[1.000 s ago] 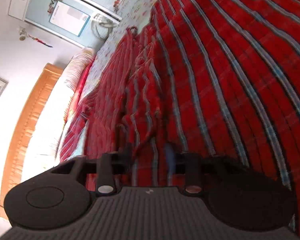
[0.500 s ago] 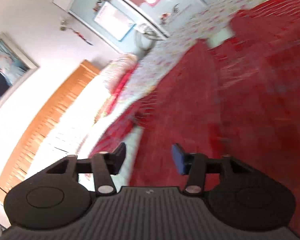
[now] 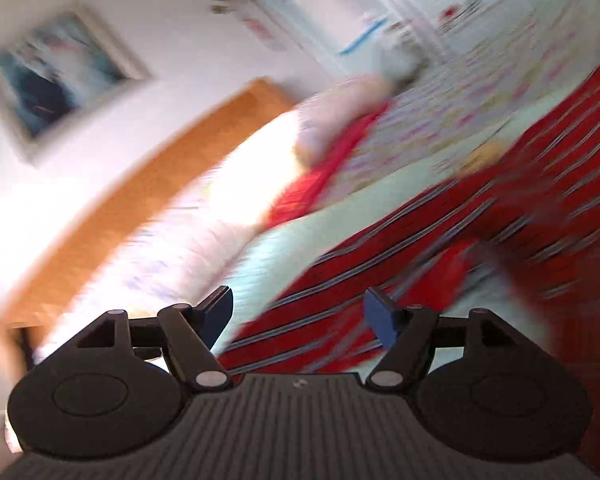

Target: Fold clothes

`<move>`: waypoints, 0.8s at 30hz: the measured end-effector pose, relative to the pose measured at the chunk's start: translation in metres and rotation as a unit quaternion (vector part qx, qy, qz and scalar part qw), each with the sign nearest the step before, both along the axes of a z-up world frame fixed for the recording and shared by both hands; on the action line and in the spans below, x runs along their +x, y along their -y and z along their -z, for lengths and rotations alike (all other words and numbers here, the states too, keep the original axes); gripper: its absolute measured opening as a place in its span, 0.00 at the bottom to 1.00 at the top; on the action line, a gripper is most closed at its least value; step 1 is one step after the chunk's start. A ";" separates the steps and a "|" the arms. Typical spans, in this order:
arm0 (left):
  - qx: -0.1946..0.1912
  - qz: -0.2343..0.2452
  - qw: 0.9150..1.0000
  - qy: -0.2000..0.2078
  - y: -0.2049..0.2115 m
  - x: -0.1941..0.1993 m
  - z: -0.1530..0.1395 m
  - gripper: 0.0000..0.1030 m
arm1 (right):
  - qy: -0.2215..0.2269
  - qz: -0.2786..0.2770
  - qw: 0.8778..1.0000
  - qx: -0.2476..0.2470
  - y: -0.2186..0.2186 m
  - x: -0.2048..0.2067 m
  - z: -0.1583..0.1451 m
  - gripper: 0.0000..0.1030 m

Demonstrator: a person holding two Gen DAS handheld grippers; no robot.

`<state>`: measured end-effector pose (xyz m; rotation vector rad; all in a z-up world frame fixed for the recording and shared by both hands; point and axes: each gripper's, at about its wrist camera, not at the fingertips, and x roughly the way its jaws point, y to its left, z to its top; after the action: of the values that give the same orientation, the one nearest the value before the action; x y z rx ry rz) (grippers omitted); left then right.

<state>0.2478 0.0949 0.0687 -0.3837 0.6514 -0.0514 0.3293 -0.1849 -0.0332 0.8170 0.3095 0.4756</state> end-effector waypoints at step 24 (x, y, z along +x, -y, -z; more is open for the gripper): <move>0.102 0.060 0.992 0.035 0.037 0.038 -0.018 0.16 | 0.021 -0.032 0.966 0.256 0.050 -0.018 0.064 0.74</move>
<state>0.2858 0.0577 0.0870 -0.1450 0.6037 -0.1123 0.3108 -0.2352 -0.0968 1.3017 0.1731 0.6444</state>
